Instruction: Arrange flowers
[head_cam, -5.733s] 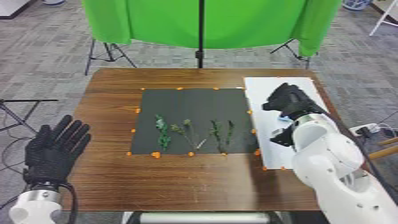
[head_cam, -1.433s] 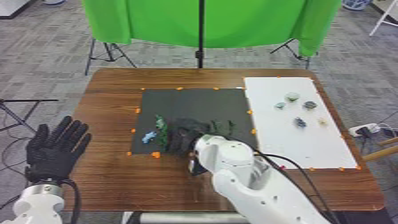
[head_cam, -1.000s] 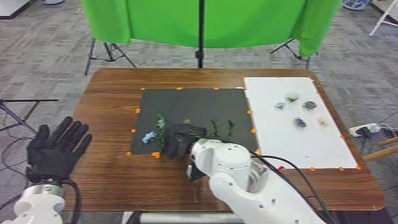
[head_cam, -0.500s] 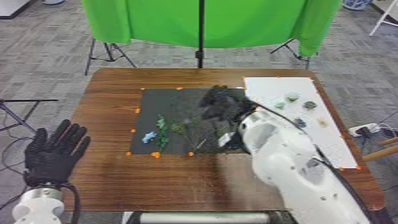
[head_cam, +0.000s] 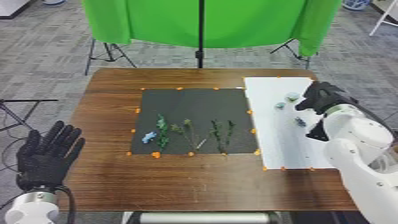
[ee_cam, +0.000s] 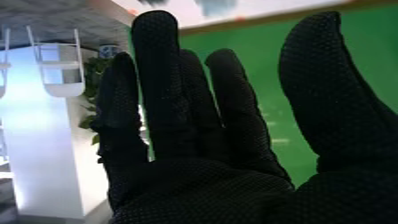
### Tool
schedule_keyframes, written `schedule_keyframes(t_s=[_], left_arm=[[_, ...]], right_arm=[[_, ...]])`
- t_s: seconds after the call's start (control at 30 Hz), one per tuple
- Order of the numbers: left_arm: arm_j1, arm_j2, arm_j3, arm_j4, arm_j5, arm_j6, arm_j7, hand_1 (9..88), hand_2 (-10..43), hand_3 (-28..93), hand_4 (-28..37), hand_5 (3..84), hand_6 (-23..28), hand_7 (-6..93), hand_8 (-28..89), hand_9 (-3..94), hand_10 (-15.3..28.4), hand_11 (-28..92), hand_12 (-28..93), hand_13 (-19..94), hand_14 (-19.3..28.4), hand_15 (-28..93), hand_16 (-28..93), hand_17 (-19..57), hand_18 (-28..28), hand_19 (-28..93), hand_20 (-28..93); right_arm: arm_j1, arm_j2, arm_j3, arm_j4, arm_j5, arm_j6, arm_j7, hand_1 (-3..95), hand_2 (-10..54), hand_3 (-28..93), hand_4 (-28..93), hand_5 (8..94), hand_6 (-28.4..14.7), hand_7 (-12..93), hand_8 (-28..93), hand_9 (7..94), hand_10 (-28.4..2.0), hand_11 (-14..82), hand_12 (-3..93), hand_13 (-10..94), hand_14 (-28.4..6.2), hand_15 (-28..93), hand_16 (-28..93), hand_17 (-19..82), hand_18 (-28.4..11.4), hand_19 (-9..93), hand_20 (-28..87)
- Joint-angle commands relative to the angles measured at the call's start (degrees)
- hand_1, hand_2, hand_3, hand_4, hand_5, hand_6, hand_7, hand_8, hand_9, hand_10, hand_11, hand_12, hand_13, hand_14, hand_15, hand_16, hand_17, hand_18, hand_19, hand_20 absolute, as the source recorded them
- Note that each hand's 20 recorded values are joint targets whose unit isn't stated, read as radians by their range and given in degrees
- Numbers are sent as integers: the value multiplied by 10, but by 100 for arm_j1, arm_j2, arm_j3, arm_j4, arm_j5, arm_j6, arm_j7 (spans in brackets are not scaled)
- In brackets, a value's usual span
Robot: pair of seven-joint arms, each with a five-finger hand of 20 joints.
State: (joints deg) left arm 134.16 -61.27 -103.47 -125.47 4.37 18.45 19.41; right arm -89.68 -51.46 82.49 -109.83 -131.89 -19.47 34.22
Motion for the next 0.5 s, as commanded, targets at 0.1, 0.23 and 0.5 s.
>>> schedule_keyframes(t_s=[0.1, 0.23, 0.5], left_arm=[[35, -88, 68, -12, -51, 75, -75, 286, 152, 691, -283, 481, 100, 107, -87, 436, 155, 211, 110, 381, 149, 376, -58, -60, 140, 379, 139], [3, -86, 74, 5, -59, 78, -120, 286, 152, 691, -283, 482, 101, 107, -87, 436, 155, 212, 111, 381, 150, 376, -59, -59, 140, 379, 139], [-93, -57, 112, 44, -46, 80, -191, 286, 153, 690, -283, 482, 102, 108, -87, 436, 156, 213, 110, 382, 150, 378, -60, -60, 140, 380, 139]], right_arm=[[-258, -84, -144, 188, 181, -251, 132, 449, -95, 676, -283, 578, -64, 67, -98, 551, -165, 74, 135, 605, -118, 554, 211, 265, -226, 778, 387], [-338, -41, -179, 249, 51, -416, 166, 452, -95, 684, -283, 579, -62, 69, -100, 557, -163, 79, 137, 606, -119, 562, 208, 266, -226, 778, 391], [-549, -41, -336, 843, -820, 708, -313, 641, -95, 610, -282, 649, -10, 141, -117, 633, -126, 151, 165, 636, -68, 442, 372, 284, -200, 768, 380]])
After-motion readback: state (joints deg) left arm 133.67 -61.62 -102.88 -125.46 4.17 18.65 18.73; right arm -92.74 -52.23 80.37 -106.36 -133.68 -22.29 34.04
